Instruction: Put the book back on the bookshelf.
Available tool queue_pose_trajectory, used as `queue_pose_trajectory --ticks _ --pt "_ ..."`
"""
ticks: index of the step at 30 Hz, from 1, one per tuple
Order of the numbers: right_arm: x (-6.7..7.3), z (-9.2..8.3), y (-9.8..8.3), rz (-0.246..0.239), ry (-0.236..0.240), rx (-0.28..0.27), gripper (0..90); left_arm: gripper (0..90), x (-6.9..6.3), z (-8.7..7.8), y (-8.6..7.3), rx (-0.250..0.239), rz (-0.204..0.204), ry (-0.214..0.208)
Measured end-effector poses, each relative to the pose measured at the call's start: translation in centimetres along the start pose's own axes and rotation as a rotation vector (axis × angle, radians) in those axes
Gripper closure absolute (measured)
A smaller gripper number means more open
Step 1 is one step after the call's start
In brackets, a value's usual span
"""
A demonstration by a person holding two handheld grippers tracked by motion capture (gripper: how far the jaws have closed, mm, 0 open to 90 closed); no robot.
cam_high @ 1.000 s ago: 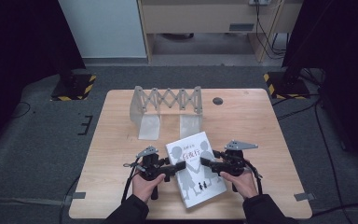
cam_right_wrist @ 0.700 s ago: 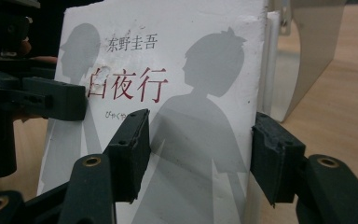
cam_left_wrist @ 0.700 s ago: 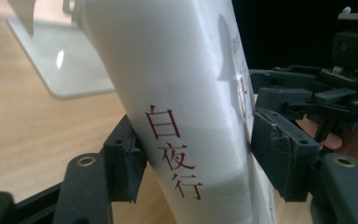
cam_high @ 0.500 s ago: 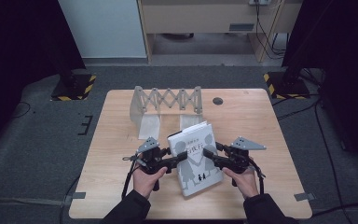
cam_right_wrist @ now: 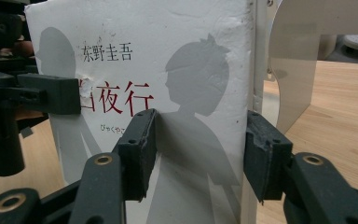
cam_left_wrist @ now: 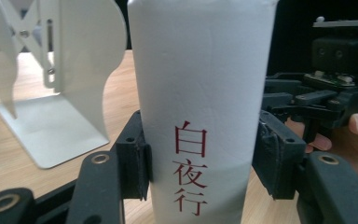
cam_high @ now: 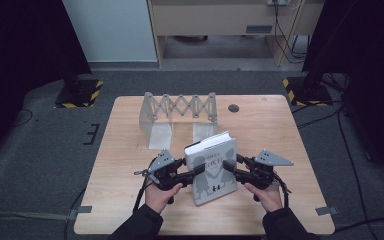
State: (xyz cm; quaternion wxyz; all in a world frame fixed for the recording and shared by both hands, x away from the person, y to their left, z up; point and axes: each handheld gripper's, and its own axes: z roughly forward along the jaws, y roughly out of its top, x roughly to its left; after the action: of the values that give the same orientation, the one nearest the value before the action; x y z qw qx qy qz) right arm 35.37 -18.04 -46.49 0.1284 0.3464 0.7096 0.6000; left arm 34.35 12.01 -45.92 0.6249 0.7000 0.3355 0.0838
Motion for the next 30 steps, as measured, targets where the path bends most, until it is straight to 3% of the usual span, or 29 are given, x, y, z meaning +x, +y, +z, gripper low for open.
queue_pose_trajectory --ticks 3,12,19,21,24,30 --pt "0.0 -0.1 0.0 0.002 0.005 -0.001 49.9 42.8 -0.1 0.4 -0.2 0.005 0.038 0.006" --pt "-0.1 0.0 0.0 -0.002 0.003 -0.002 50.5 42.2 0.3 1.3 -0.5 0.013 0.058 -0.029" --pt "-0.1 -0.1 0.1 -0.003 0.008 0.002 51.1 42.3 0.2 2.2 -1.0 0.025 0.041 -0.041" --pt "-0.1 -0.1 0.1 -0.002 0.011 0.005 51.2 43.7 0.3 2.4 -1.2 0.035 0.014 -0.063" --pt "-0.1 -0.1 0.1 -0.002 0.020 0.004 50.9 46.0 0.2 2.5 -1.4 0.026 0.009 -0.083" --pt "-0.4 0.1 0.0 0.018 0.040 0.004 48.1 50.1 -0.2 2.3 -1.4 0.033 0.012 -0.071"
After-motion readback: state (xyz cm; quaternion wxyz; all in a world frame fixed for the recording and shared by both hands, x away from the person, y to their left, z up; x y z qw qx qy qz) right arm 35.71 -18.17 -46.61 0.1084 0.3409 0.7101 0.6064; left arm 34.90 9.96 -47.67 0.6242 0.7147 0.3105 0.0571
